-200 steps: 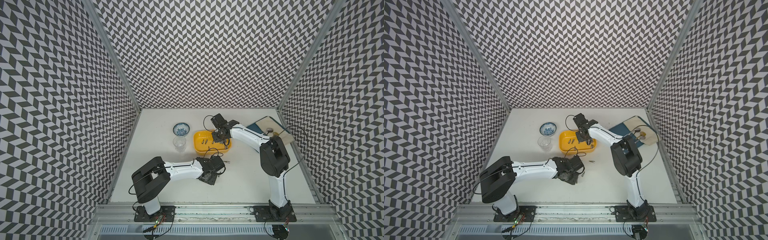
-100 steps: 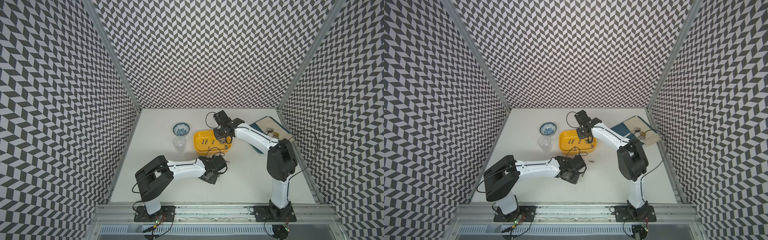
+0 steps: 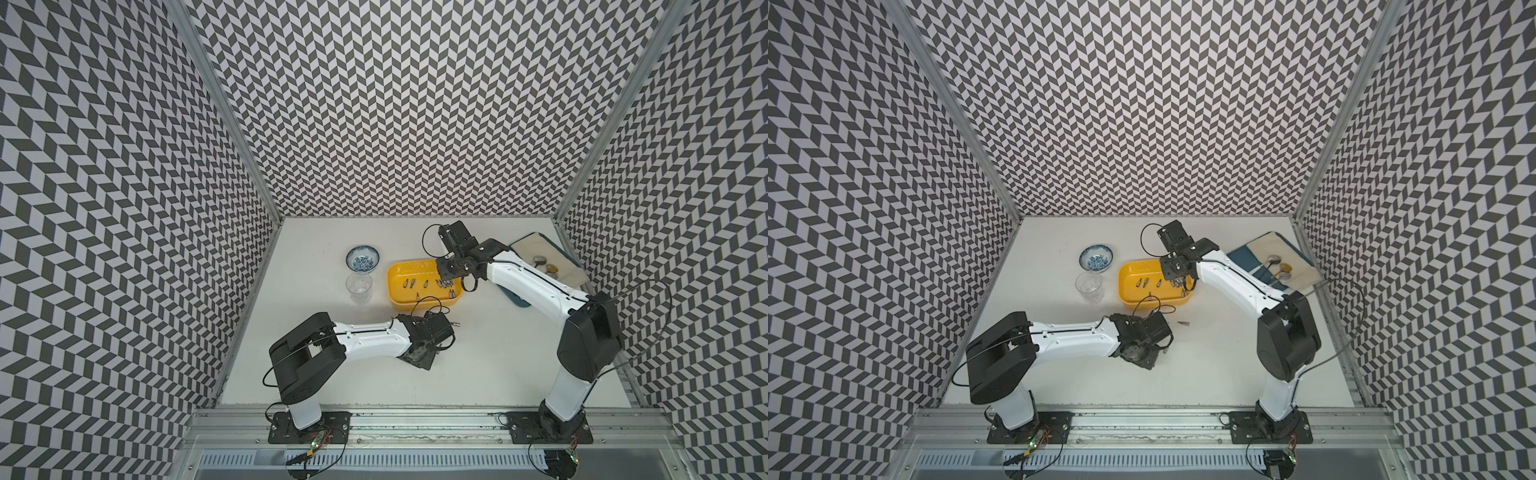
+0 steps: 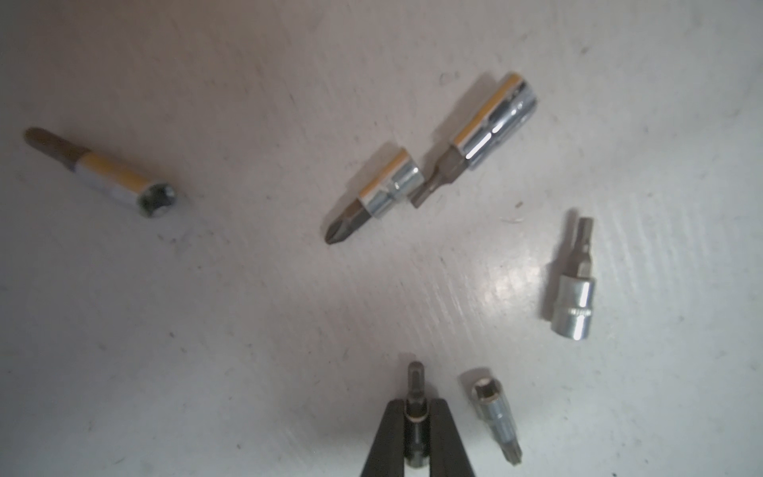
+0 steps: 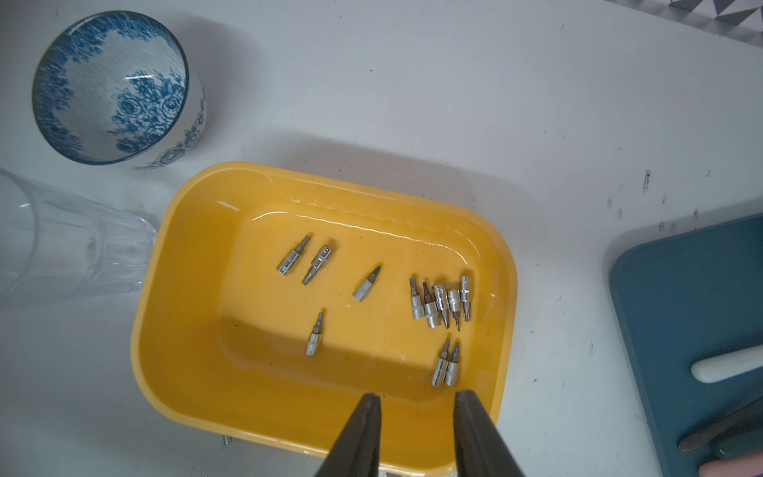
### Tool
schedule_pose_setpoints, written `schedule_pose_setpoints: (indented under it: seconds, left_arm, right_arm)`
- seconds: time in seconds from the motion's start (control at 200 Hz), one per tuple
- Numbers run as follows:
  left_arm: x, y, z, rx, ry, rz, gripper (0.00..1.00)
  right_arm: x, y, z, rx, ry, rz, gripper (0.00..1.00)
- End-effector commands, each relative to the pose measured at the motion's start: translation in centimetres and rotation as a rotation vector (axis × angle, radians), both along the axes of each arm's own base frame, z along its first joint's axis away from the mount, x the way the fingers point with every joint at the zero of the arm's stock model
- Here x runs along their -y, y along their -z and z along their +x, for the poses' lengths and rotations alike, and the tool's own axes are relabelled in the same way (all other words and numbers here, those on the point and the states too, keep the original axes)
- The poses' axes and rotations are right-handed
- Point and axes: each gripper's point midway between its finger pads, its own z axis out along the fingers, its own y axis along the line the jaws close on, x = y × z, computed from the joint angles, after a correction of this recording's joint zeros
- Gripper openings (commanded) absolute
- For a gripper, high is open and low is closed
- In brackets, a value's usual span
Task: Put the bit on the desktop into the storage box
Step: Pick up the screwdriver bit from the center of the board, then place the screwdriver bit in the storage box.
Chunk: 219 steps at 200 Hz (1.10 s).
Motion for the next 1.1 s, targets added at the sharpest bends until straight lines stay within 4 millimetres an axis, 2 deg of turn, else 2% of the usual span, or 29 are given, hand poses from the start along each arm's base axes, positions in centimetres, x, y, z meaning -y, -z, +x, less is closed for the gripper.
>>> schedule_pose_setpoints:
  seconds: [0.0,0.155,0.27,0.451,0.556,0.676,0.786,0.952,1.092]
  left_arm:
    - [-0.5,-0.1,-0.9,-0.024,0.013,0.007,0.0]
    - [0.5,-4.0,0.6,0.018,0.031,-0.059,0.0]
    - [1.3,-7.9,2.3,0.036,0.049,-0.142,0.0]
    - [-0.2,-13.9,7.2,0.125,0.008,-0.187,0.0]
    - [-1.6,-15.9,10.6,0.173,-0.01,-0.194,0.0]
    - [-2.6,-15.7,14.4,0.183,-0.029,-0.177,0.0]
    - [-3.0,-14.0,17.3,0.175,-0.038,-0.151,0.0]
    - [-2.5,-10.9,20.5,0.159,-0.034,-0.123,0.0]
    - [-1.5,-8.9,22.3,0.146,-0.023,-0.116,0.0]
  right_arm:
    - [1.3,-0.9,-1.6,0.01,0.05,0.038,0.37]
    - [3.1,-0.7,-3.6,0.016,0.098,0.051,0.41]
    - [3.9,-0.4,-4.4,0.0,0.125,0.061,0.43]
    - [4.8,-0.4,-5.8,-0.009,0.159,0.089,0.44]
    - [5.1,0.0,-6.8,-0.024,0.166,0.113,0.44]
    - [5.2,1.0,-8.4,-0.056,0.16,0.141,0.44]
    - [4.7,2.0,-10.2,-0.089,0.135,0.175,0.44]
    - [2.7,3.1,-12.8,-0.128,0.091,0.204,0.44]
    - [0.4,5.0,-14.9,-0.183,0.05,0.208,0.44]
